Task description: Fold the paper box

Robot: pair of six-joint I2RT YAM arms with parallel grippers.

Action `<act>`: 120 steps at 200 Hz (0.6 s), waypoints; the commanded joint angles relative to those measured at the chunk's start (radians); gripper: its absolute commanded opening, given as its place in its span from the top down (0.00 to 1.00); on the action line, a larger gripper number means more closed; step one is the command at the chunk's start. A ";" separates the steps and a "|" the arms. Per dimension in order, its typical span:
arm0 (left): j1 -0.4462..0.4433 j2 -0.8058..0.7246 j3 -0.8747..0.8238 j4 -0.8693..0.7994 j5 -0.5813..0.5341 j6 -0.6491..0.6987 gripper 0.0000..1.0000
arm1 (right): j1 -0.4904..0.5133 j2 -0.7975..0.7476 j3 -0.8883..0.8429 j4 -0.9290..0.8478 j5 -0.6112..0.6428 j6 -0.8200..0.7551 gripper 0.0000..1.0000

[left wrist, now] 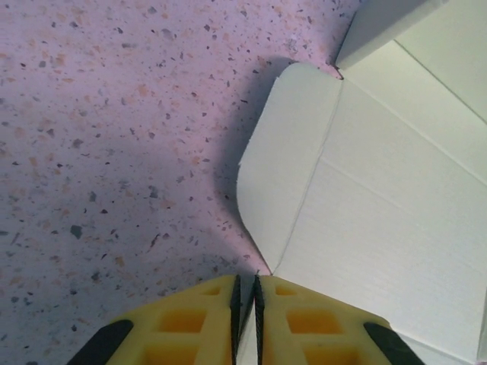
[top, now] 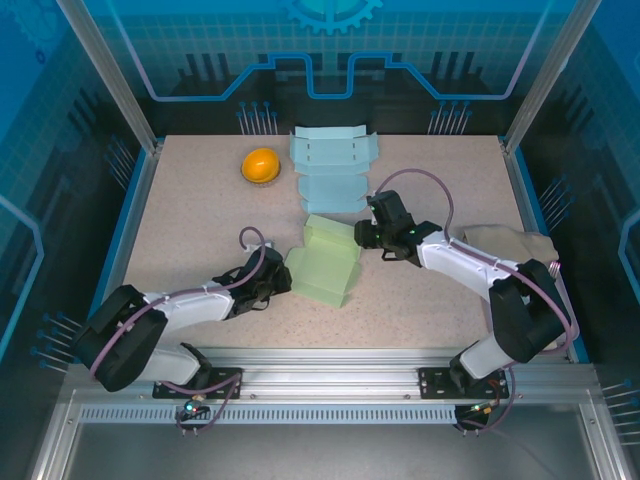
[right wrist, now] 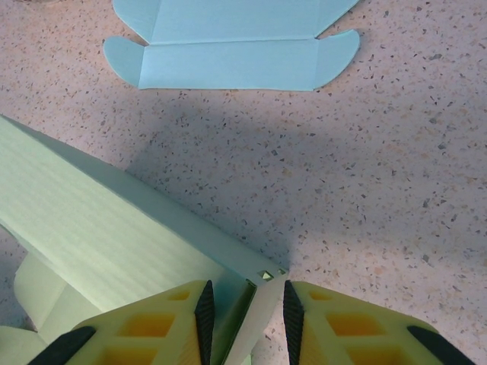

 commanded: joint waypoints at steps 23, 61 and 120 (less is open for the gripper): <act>-0.002 0.003 0.040 -0.029 -0.017 0.083 1.00 | -0.002 -0.026 -0.025 -0.057 0.002 -0.006 0.65; -0.003 -0.156 0.152 -0.215 -0.032 0.241 1.00 | -0.025 -0.088 -0.002 -0.097 -0.015 -0.027 0.42; -0.003 -0.247 0.523 -0.799 -0.188 0.500 1.00 | -0.161 -0.370 0.062 -0.211 -0.075 -0.075 0.34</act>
